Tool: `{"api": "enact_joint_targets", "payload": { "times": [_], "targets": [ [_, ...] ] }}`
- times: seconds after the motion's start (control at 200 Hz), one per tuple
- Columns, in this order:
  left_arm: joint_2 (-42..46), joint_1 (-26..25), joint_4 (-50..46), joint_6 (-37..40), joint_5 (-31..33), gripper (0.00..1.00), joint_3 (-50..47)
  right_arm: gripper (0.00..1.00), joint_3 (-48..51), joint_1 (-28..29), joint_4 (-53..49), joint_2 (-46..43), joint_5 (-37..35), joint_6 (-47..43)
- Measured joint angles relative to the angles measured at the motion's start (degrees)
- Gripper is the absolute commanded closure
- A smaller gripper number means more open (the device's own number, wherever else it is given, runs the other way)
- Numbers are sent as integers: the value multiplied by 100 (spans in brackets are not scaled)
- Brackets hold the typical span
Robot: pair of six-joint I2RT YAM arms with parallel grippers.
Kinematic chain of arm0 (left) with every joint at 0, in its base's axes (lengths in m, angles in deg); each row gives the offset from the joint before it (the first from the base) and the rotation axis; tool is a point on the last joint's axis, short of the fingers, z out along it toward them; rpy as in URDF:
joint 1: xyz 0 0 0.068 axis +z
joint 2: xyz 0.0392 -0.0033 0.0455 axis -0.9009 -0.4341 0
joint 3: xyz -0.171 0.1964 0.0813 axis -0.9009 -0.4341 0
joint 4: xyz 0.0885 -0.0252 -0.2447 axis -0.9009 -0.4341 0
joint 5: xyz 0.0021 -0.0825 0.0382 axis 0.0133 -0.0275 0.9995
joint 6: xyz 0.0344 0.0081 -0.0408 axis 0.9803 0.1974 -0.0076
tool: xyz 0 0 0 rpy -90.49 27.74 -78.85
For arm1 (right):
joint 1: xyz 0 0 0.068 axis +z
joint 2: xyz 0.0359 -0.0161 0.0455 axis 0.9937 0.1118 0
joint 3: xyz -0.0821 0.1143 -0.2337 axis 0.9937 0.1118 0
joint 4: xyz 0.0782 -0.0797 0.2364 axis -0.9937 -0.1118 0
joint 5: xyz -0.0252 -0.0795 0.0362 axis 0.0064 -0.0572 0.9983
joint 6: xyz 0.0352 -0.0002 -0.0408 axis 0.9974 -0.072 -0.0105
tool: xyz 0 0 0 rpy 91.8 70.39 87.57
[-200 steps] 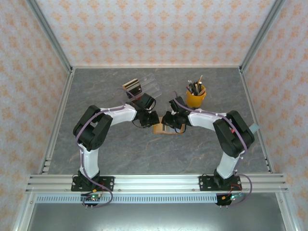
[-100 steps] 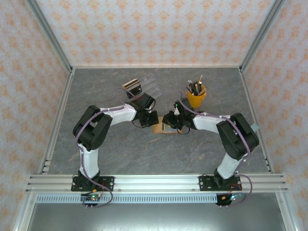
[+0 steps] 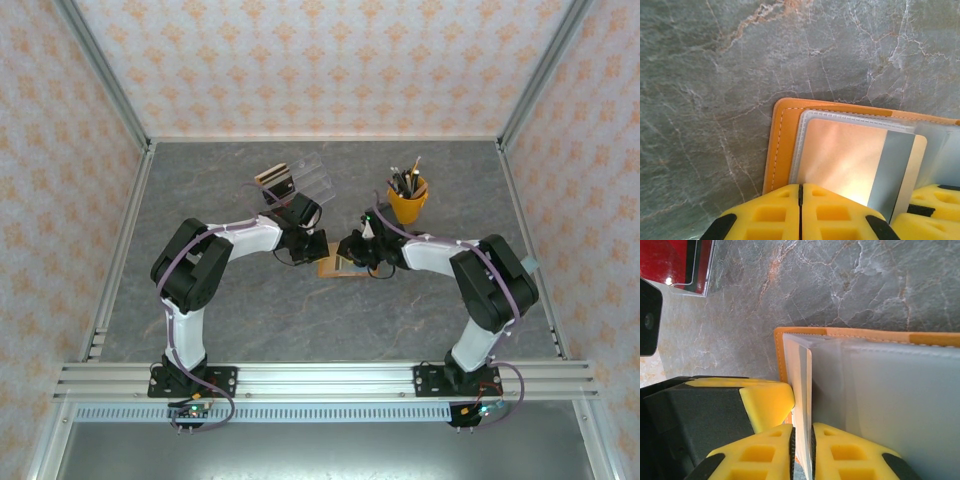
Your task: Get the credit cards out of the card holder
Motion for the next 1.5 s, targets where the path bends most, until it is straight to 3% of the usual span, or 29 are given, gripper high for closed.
{"api": "enact_joint_targets", "payload": {
  "times": [0.716,1.016,1.496],
  "targets": [
    [-4,70,76,42,-61,93,-59,97,205,-35,175,-433,142,15],
    [-9,70,83,42,-63,93,-63,74,-2,-35,-501,-433,-184,-203],
    [-9,76,83,42,-66,93,-63,79,-223,-35,-798,-13,-260,-293]
  ]
}}
